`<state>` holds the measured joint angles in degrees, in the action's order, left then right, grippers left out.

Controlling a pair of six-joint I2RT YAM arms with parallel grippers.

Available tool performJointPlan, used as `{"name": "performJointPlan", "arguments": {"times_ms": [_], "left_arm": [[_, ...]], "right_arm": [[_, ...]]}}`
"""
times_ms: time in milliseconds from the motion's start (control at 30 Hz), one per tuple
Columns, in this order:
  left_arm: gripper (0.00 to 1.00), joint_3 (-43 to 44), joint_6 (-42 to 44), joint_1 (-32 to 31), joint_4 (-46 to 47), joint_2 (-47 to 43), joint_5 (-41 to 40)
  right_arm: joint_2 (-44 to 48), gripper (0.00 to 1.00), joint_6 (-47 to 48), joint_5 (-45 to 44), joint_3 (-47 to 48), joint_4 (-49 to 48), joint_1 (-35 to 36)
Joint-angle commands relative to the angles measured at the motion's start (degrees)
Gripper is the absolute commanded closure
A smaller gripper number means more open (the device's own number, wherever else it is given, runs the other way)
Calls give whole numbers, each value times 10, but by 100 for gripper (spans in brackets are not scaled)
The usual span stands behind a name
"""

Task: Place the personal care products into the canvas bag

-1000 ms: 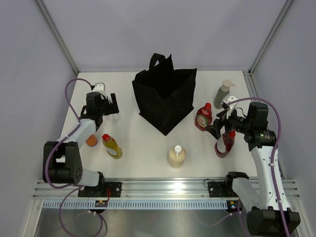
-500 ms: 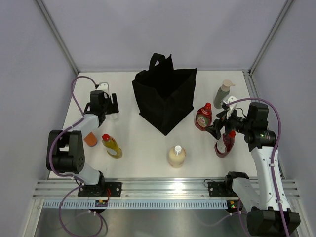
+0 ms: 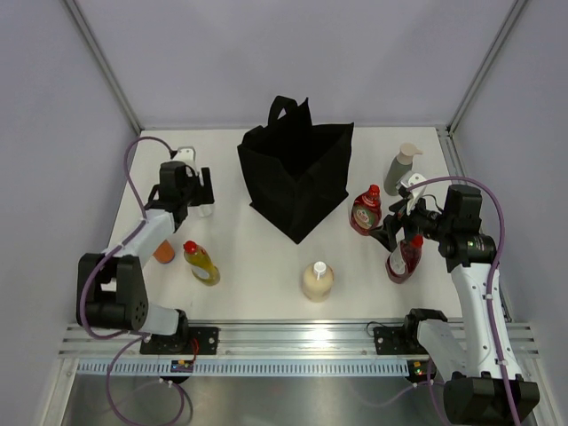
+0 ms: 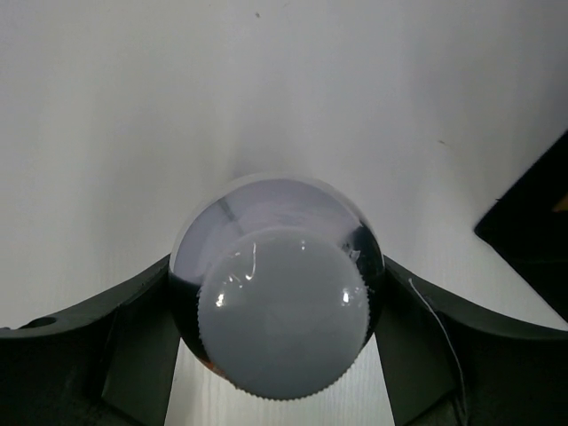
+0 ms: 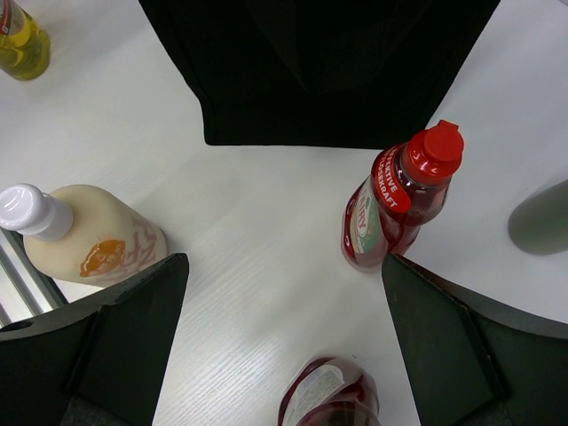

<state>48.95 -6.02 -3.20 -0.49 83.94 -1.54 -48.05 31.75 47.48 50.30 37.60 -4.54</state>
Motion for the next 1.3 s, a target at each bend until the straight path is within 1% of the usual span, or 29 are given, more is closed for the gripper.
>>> {"name": "performJointPlan", "arguments": {"times_ms": [0,33,133,167,300,367,467,500,567,600,667,733,867,967,1000,1100,1167,1267], "left_arm": [[100,36,-11,-42,70,-134,0],[100,41,-11,-65,64,-151,-10],[100,50,-19,-107,43,-208,-53],[100,60,-21,-114,37,-221,-70],[100,99,-35,-146,10,-273,-86],[100,123,-36,-167,6,-282,-88],[100,181,-36,-197,-14,-280,-78],[100,213,-36,-205,-15,-274,-73],[100,252,-36,-231,-24,-247,-56],[100,296,-33,-241,-28,-234,-53],[100,334,-26,-265,-31,-195,-45],[100,383,-17,-287,-28,-166,-50],[100,446,-5,-304,-14,-73,-42],[100,489,-7,-308,-16,-23,-24],[100,501,-7,-309,-21,9,-22],[100,529,-6,-315,-42,58,-13],[100,530,-2,-316,-57,70,-7],[100,507,2,-317,-64,75,12]], "right_arm": [[2,0,10,-2,-4,-8,0],[0,1,11,-2,-4,-8,-1],[-4,0,11,-5,-5,-9,-1],[-4,0,11,-6,-5,-9,-1],[-8,1,11,-9,-7,-10,-1],[-10,0,11,-10,-7,-11,-1],[-15,1,11,-13,-7,-11,-1],[-16,1,11,-13,-7,-11,-1],[-18,1,12,-13,-7,-10,-1],[-20,1,12,-15,-7,-11,0],[-23,0,13,-17,-8,-11,-1],[-23,1,13,-17,-8,-11,-1],[-30,0,14,-17,-8,-10,-1],[-34,1,16,-17,-8,-8,-1],[-35,1,16,-17,-8,-7,-1],[-36,0,18,-19,-9,-5,-1],[-37,0,18,-20,-8,-4,-1],[-37,1,19,-16,-8,-4,-1]]}}
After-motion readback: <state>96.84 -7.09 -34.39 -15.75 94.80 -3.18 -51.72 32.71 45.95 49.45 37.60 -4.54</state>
